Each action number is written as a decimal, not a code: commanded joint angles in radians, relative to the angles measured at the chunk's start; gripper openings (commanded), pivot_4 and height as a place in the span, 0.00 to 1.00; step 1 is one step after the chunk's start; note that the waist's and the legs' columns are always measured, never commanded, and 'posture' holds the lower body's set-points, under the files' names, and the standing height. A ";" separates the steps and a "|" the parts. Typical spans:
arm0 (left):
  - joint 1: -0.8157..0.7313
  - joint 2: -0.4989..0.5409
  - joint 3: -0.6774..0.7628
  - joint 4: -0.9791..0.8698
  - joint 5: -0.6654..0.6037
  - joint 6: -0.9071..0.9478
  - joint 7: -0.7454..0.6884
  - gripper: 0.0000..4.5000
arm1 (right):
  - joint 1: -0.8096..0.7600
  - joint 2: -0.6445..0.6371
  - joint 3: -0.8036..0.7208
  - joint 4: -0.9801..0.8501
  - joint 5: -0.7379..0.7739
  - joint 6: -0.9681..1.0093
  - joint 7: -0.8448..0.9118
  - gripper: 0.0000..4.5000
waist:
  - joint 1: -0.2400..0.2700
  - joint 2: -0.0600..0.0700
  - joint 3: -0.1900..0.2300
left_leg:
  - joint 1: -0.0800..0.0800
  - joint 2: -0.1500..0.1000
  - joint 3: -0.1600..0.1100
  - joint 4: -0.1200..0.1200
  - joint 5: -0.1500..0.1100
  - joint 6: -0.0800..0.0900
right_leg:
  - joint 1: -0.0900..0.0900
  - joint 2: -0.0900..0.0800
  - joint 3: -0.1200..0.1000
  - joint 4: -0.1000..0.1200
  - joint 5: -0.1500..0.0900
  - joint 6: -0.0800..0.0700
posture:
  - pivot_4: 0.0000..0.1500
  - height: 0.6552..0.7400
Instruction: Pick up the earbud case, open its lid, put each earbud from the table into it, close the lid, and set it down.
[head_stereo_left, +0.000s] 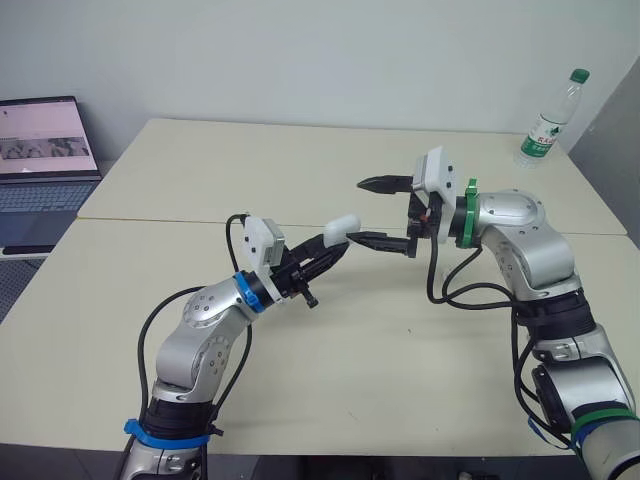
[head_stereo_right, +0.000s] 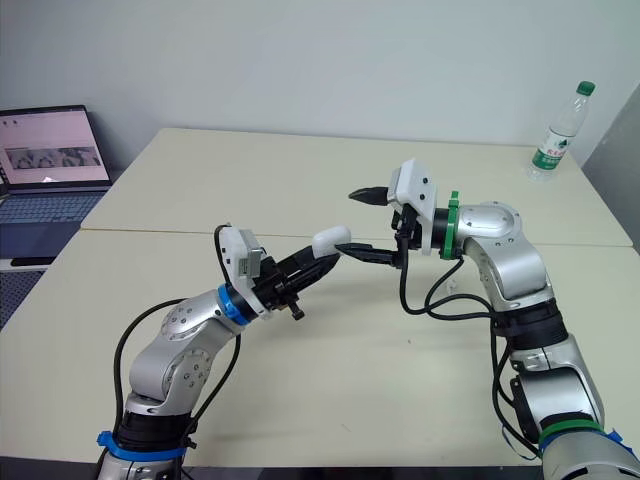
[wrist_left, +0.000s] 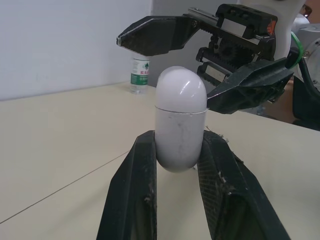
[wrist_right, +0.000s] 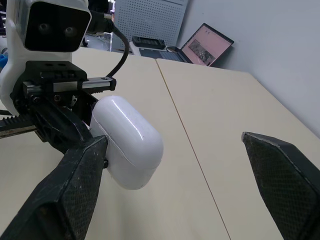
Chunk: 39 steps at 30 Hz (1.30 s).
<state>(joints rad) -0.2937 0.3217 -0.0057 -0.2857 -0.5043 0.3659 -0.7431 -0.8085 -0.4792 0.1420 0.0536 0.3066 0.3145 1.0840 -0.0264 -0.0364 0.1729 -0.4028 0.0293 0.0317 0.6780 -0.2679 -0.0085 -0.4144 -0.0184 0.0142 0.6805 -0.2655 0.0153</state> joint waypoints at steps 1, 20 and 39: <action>-0.008 0.007 -0.016 -0.063 -0.019 -0.012 -0.018 0.16 | -0.038 0.007 -0.030 0.013 0.009 -0.011 -0.017 0.99 | 0.000 0.000 0.000 | 0.000 0.000 0.000 0.000 0.000 0.000 | 0.000 0.000 0.000 0.000 0.000 0.000 | 1.00 1.00; -0.012 -0.001 0.000 -0.022 0.016 -0.054 0.025 0.16 | -0.023 -0.004 -0.104 -0.043 0.154 0.196 -0.034 0.99 | 0.000 0.000 0.000 | 0.001 0.000 0.000 -0.001 0.000 0.000 | 0.001 0.000 0.000 0.000 0.000 0.000 | 1.00 1.00; 0.141 -0.071 0.047 -0.076 0.167 -0.215 0.283 0.16 | 0.534 0.008 -0.240 -0.241 -0.106 0.285 -0.689 0.99 | -0.001 0.000 0.000 | 0.003 0.000 0.001 -0.002 0.000 0.000 | 0.003 0.000 0.001 -0.001 0.000 0.000 | 1.00 1.00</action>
<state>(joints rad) -0.1528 0.2574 0.0371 -0.3135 -0.3379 0.1697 -0.4717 -0.2727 -0.4846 -0.0745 -0.1230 0.2139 0.6179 0.4486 -0.0276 -0.0360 0.1729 -0.3999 0.0301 0.0323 0.6765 -0.2681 -0.0082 -0.4111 -0.0176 0.0154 0.6792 -0.2660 0.0158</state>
